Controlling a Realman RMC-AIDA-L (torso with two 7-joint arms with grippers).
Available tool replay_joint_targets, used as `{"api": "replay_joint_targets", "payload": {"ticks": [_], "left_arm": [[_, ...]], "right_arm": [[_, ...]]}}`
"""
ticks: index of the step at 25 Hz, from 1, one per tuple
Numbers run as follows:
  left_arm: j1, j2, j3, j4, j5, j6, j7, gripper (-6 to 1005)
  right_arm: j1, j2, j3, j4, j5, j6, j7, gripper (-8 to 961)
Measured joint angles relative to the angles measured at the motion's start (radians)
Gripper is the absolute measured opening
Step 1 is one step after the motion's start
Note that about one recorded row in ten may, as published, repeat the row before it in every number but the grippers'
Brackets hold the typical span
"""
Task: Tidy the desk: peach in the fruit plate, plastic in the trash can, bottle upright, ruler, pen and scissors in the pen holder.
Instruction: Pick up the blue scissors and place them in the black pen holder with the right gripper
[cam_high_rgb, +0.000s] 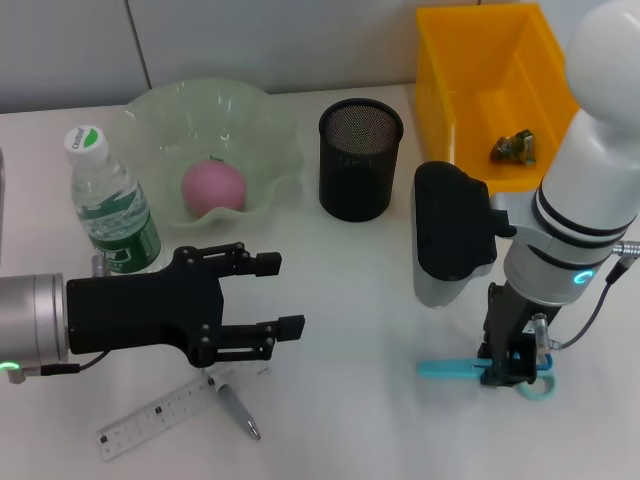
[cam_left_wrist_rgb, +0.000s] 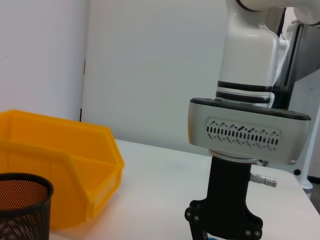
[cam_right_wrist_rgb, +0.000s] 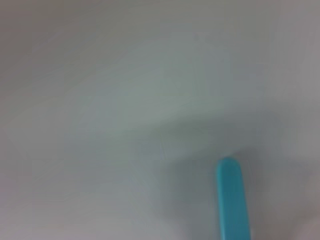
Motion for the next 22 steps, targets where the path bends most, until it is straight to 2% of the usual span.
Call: {"api": "replay_joint_targets", "payload": {"ticks": [3,10,17,22], "left_arm": [[0.000,0.000,-0.006,-0.001,0.000,0.003,0.000,768],[0.001,0.000,-0.011,-0.001,0.000,0.012,0.001,769],[0.000,0.000,-0.013,-0.001,0.000,0.012,0.012,769],[0.000,0.000,-0.018,-0.004,0.000,0.012,0.013,769]], "right_arm": [[0.000,0.000,0.006,-0.004,0.001,0.000,0.001,219],[0.000,-0.006,0.069,-0.109,-0.008,-0.020,0.003,223],[-0.001,-0.006,0.095,-0.289,-0.145,-0.036,0.003,227],[-0.002,-0.006,0.101,-0.344,-0.171,-0.035,0.003,230]]}}
